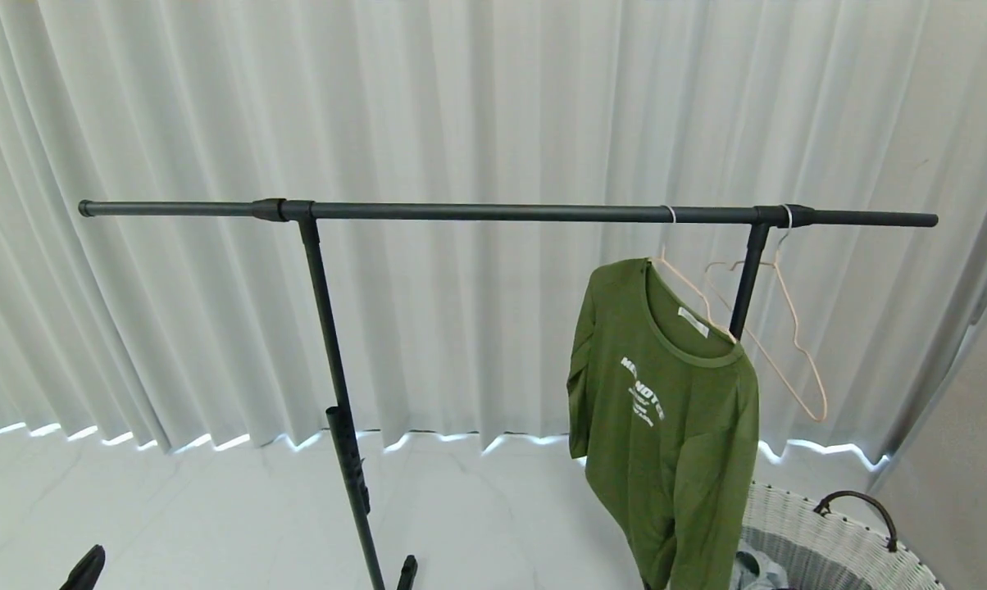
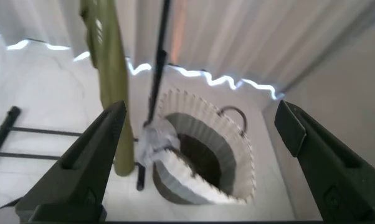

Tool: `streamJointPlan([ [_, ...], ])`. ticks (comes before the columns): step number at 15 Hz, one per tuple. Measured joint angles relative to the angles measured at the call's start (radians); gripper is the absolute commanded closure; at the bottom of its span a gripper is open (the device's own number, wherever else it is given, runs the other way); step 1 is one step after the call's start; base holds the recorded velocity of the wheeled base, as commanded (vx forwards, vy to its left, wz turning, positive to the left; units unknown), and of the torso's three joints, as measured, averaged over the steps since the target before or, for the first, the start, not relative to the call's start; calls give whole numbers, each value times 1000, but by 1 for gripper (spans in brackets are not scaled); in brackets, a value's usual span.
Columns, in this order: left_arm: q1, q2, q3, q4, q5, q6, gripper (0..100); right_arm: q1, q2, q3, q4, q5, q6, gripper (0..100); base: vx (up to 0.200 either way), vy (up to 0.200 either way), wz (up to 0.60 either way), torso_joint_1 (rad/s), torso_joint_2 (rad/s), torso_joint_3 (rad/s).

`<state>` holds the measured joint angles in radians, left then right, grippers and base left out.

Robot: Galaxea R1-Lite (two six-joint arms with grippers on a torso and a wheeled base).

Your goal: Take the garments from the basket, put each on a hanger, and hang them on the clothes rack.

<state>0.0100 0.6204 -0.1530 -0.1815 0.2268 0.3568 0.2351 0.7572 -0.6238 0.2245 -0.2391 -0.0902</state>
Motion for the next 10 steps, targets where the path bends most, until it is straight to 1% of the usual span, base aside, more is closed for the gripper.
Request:
streamJointPlan([
  [2,4,-6,13,2,42,0,0,-60,-71,64,3,0,-3,0,-200,0,0,10,2,10],
  [5,16,-23,48,1,150,-2,0,-116,-149,150,5,-1,-23,0,0,0,0,0,0,0],
  [7,22,-57,76,14,169,-2,0,-148,-196,222,5,-3,-36,0,0,0,0,0,0,0],
  [8,40,-74,81,36,173,-2,0,-164,-220,259,4,-11,-43,0,0,0,0,0,0,0],
  [10,114,-107,81,90,174,-3,0,-203,-271,333,4,-42,-57,0,0,0,0,0,0,0],
])
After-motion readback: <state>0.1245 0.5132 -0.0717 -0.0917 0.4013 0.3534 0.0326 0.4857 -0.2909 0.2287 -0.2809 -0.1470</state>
